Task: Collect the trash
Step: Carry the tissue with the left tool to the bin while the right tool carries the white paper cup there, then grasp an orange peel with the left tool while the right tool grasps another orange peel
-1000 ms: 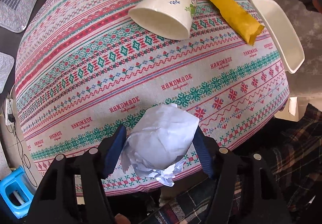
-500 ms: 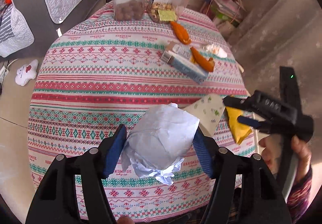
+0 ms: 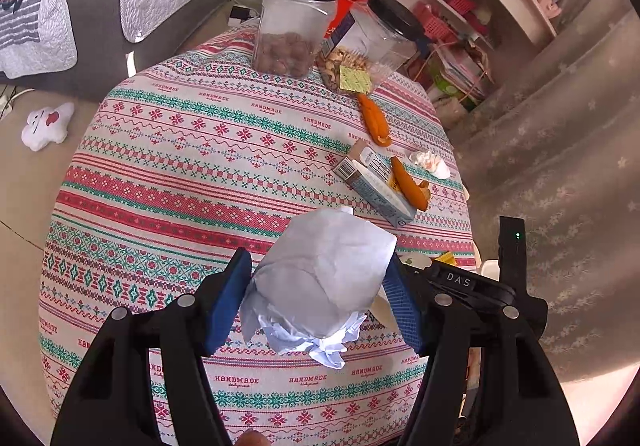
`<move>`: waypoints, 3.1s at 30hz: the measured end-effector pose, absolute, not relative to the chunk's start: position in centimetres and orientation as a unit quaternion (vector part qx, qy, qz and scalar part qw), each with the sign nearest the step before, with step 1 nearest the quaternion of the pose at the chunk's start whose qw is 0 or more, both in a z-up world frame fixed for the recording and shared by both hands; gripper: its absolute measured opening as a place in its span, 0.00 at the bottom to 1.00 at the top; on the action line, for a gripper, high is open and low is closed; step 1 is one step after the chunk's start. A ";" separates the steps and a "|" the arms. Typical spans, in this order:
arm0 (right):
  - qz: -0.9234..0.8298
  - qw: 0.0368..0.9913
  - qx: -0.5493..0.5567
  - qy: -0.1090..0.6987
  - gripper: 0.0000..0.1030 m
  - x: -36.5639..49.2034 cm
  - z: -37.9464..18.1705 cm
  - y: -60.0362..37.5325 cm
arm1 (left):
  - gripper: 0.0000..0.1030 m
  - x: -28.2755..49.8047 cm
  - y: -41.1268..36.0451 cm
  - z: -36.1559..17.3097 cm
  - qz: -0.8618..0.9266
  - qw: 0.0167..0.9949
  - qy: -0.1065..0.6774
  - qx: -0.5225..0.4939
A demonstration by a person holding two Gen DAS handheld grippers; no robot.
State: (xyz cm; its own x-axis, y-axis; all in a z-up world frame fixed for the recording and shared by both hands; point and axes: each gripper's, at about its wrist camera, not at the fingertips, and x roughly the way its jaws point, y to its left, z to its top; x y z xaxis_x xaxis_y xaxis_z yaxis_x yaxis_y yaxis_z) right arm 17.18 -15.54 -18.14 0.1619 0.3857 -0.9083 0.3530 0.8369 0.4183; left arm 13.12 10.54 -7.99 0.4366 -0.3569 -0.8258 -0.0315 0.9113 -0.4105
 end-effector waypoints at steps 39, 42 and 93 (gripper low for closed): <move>-0.348 0.896 0.014 0.277 0.60 9.5 -0.5 -31.0 | 0.63 13.6 1.7 -6.8 -0.098 0.872 0.457 -0.147; -0.374 0.884 0.004 0.282 0.63 8.9 -0.7 -31.9 | 0.63 13.7 0.5 -6.8 -0.104 0.872 0.456 -0.144; -0.404 0.863 0.168 0.251 0.93 2.9 2.6 -43.5 | 0.79 20.0 -11.8 -10.4 0.026 0.849 0.510 -0.138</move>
